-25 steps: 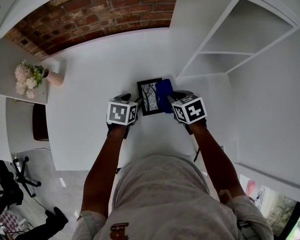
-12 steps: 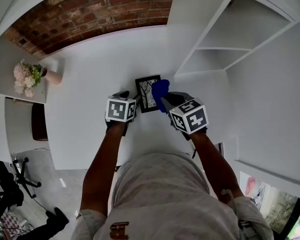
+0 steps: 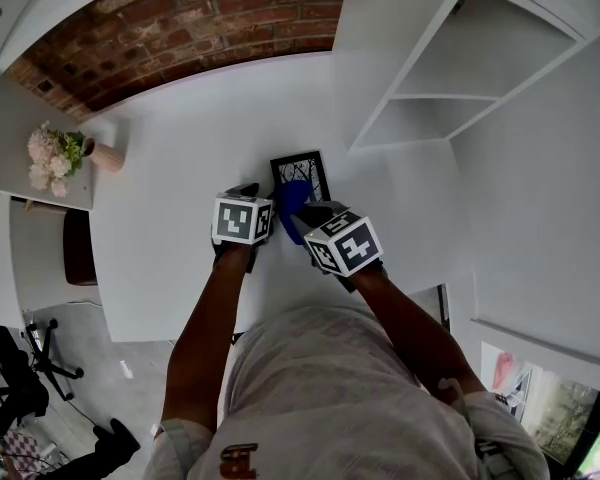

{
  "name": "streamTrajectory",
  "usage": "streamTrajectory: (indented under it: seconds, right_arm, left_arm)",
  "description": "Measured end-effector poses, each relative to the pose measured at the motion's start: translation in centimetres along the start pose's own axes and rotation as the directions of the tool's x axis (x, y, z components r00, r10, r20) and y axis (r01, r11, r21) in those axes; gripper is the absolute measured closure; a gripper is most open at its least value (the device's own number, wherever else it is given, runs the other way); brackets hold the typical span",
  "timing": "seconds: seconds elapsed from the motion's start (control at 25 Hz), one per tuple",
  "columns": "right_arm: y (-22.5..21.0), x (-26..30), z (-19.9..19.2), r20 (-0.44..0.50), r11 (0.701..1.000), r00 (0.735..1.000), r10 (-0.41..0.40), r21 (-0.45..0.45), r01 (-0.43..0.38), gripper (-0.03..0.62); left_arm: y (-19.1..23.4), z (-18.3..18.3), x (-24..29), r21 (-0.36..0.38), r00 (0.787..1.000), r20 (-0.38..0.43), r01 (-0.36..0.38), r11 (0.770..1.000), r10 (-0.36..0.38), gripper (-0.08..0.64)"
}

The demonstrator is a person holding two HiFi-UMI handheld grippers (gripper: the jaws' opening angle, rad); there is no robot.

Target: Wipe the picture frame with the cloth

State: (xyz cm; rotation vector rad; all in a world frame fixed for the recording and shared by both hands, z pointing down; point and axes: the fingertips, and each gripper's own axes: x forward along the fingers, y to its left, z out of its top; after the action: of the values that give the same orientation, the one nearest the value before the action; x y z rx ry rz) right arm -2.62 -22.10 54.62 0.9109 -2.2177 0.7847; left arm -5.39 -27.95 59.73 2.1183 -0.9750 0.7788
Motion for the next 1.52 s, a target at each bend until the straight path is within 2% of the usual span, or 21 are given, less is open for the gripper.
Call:
streamTrajectory:
  seconds: [0.32,0.68,1.24,1.52]
  right_arm:
    - [-0.4,1.6,-1.3,-0.056,0.998,0.998,-0.031,-0.061,0.028,0.545]
    - [-3.3,-0.1,-2.6,-0.081,0.991,0.991,-0.102,-0.097,0.094,0.545]
    - [-8.2,-4.1,-4.2,-0.069,0.981,0.978,-0.196,-0.022,0.195,0.545]
    - [-7.9,-5.4,-2.3,0.003,0.984,0.985,-0.175,-0.020,0.175,0.545]
  left_arm:
    - [-0.1,0.0,0.0,-0.001,1.000,0.003,0.001,1.000,-0.001,0.356]
    - [0.0,0.0,0.0,0.002,1.000,0.004,-0.004,1.000,0.004,0.356]
    - [0.0,0.0,0.0,0.021,0.999,0.003,-0.037,0.999,0.037,0.356]
    - [0.0,0.3,-0.4,0.013,0.998,0.020,-0.054,0.998,0.054,0.356]
